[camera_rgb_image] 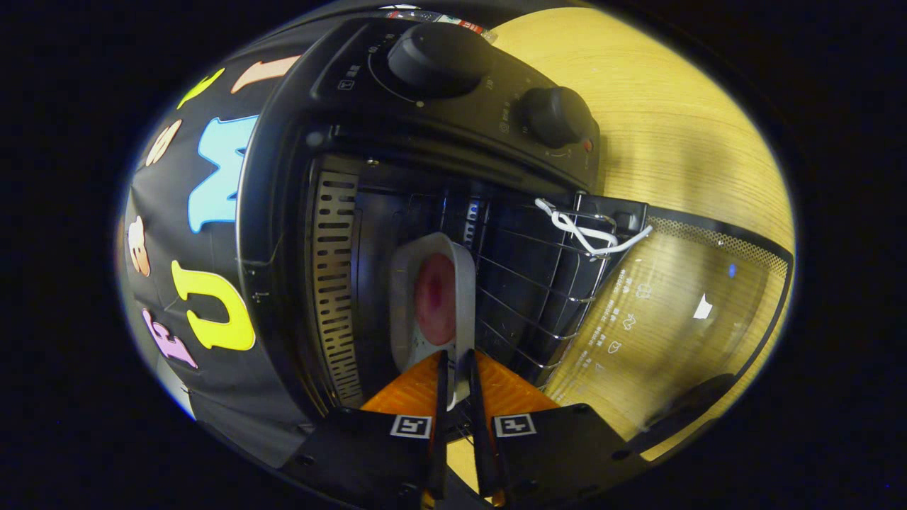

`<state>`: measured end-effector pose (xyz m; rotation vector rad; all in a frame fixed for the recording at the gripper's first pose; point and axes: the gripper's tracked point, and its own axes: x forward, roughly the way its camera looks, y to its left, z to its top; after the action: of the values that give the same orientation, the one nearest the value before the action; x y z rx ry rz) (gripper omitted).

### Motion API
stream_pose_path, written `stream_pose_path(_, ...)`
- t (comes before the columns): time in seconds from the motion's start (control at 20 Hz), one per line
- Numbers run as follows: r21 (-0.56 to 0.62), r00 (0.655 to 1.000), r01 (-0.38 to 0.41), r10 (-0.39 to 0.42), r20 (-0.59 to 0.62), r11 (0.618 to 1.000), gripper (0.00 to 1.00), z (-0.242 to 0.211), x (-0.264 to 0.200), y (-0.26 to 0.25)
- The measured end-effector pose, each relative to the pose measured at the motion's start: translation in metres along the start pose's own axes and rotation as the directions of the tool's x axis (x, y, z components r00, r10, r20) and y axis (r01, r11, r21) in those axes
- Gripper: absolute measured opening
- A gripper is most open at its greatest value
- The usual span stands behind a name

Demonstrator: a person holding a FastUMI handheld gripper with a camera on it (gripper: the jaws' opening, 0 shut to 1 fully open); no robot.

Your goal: Open the toaster oven, put the food inside, and close the toaster oven door.

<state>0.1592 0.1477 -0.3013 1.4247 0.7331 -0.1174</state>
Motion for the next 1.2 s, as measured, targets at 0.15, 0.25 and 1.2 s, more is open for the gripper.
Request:
stream_pose_path(0.15,0.010,0.999,-0.043,0.043,-0.018,0.999,0.36,-0.008,-0.011,0.011)
stream_pose_path(0.25,-0.006,0.999,-0.035,0.034,-0.027,0.999,0.59,-0.012,-0.017,0.011)
stream_pose_path(1.2,-0.723,0.942,0.083,-0.290,-0.167,0.686,0.98,-0.082,-0.129,-0.082)
